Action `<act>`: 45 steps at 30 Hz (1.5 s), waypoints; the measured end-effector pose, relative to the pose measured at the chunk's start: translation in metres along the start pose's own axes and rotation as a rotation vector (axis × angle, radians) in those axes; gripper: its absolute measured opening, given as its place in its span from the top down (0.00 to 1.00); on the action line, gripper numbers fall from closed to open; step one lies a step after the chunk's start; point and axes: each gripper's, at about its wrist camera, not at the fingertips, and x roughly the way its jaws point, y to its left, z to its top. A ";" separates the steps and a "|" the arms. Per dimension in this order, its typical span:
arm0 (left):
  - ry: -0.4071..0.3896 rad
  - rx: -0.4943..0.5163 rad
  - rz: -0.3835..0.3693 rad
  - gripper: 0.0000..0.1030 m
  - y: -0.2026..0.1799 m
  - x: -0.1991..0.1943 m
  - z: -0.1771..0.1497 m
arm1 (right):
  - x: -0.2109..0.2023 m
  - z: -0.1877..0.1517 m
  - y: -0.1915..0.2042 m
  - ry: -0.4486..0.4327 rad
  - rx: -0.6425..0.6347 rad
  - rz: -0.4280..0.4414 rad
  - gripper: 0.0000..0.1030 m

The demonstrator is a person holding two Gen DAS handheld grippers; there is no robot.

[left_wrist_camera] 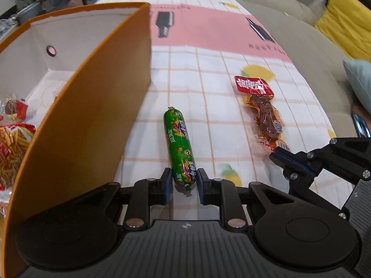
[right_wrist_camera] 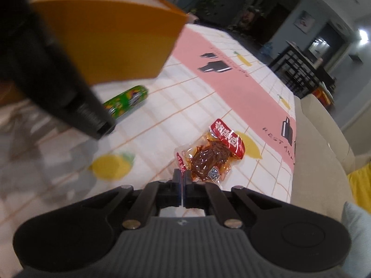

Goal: Organize snacks

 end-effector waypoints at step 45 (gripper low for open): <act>-0.012 0.109 -0.066 0.46 -0.024 -0.016 -0.037 | -0.023 -0.048 -0.060 0.227 0.908 0.123 0.41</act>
